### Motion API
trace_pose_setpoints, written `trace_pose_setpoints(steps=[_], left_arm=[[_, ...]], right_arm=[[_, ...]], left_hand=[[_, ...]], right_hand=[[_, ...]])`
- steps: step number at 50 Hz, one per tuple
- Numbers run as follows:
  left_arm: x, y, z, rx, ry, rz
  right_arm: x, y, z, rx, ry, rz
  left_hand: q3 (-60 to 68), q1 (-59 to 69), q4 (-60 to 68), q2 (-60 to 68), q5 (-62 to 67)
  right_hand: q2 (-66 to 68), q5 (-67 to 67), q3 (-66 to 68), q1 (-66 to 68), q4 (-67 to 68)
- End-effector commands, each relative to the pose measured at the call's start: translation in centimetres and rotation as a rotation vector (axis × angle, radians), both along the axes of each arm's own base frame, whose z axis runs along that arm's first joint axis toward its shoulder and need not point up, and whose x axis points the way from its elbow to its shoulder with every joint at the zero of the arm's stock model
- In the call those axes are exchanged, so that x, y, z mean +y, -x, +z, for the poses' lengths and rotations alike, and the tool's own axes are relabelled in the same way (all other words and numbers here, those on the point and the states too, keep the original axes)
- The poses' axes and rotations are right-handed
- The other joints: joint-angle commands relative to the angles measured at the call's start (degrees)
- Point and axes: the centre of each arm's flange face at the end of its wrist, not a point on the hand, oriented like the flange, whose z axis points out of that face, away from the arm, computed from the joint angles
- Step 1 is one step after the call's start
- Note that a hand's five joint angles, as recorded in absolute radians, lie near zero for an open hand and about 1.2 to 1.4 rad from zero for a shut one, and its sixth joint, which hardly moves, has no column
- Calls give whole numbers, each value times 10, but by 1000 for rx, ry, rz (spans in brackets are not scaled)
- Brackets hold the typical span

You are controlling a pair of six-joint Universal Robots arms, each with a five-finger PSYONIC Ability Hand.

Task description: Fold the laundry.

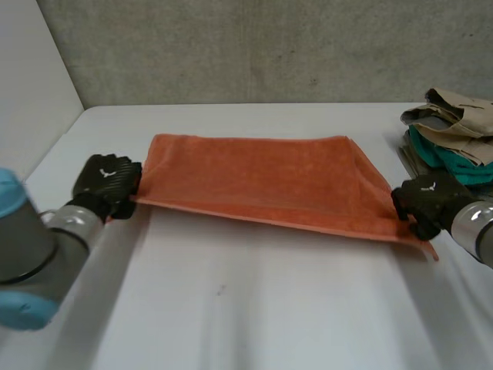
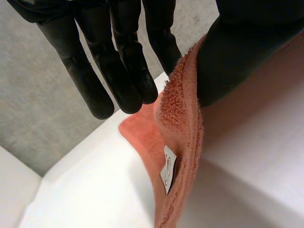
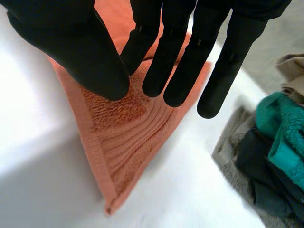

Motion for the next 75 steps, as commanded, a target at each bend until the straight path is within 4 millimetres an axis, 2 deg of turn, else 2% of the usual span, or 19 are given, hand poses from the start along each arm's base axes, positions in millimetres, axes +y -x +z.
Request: trace_pose_setpoints(steps=[1, 4, 8, 14, 19, 25, 26, 29, 30, 36, 42, 49, 53, 58, 60, 64, 68, 71, 75], left_arm=[[72, -23, 7, -248, -127, -49], [92, -29, -5, -357, -243, -89], [92, -32, -9, -436, -268, -115], [54, -18, -13, -434, -138, -122], [19, 11, -15, -418, 13, -160], [-2, 30, -22, -408, 57, -183], [-3, 34, -24, -403, 53, -191], [-1, 41, -27, -396, 49, -210], [2, 44, -28, -391, 46, -222], [7, 45, -33, -372, 18, -226], [8, 38, -36, -351, -13, -205], [5, 26, -36, -347, -32, -171], [6, 25, -38, -348, -38, -171], [4, 23, -39, -347, -41, -166], [3, 23, -40, -347, -38, -164], [-3, 21, -40, -344, -33, -154], [-12, 15, -39, -342, -30, -127], [-12, 16, -39, -343, -27, -130], [-9, 20, -37, -341, -20, -141]], right_arm=[[57, 6, 9, 231, -285, 142], [64, 9, 10, 297, -326, 176], [57, 7, 5, 326, -285, 169], [28, -11, -20, 276, -244, 139], [1, -33, -15, 194, -97, 74], [-34, -41, -14, 153, 53, 22], [-37, -41, -14, 154, 58, 19], [-43, -40, -9, 165, 62, -11], [-44, -38, -7, 170, 67, -27], [-45, -34, 9, 189, 90, -83], [-23, -28, 34, 203, 62, -74], [-1, -22, 11, 228, -82, -54], [1, -24, -1, 224, -72, -52], [-8, -27, -25, 220, -38, -54], [-18, -30, -41, 213, -16, -54], [-28, -35, -55, 225, 0, -57], [-27, -43, -46, 232, 20, -73], [-29, -43, -37, 220, 43, -90], [-28, -43, -3, 183, 120, -106]], left_hand=[[119, 136, 113, 116, 138], [119, 136, 113, 116, 138], [119, 136, 113, 116, 138], [119, 136, 113, 116, 138], [119, 136, 113, 116, 138], [119, 136, 113, 116, 138], [119, 136, 113, 116, 138], [119, 136, 113, 116, 138], [119, 136, 113, 116, 138], [119, 136, 113, 116, 138], [119, 136, 113, 116, 138], [119, 136, 113, 116, 138], [119, 136, 113, 116, 138], [119, 136, 113, 116, 138], [119, 136, 113, 116, 138], [119, 136, 113, 116, 138], [119, 136, 113, 116, 138], [119, 136, 113, 116, 138], [119, 136, 113, 116, 138]], right_hand=[[122, 129, 118, 159, 114], [122, 129, 118, 159, 114], [122, 129, 118, 159, 114], [122, 129, 118, 159, 114], [122, 129, 118, 159, 114], [122, 129, 118, 159, 114], [33, 40, 29, 69, 25], [-521, -514, -525, -485, -530], [-521, -515, -525, -485, -530], [-525, -518, -529, -488, -533], [-504, -498, -509, -468, -513], [-476, -469, -480, -440, -484], [-467, -461, -472, -431, -476], [-404, -397, -408, -368, -412], [-265, -258, -269, -229, -273], [-260, -254, -265, -224, -269], [-383, -376, -387, -347, -391], [-395, -388, -399, -359, -403], [-395, -388, -399, -359, -403]])
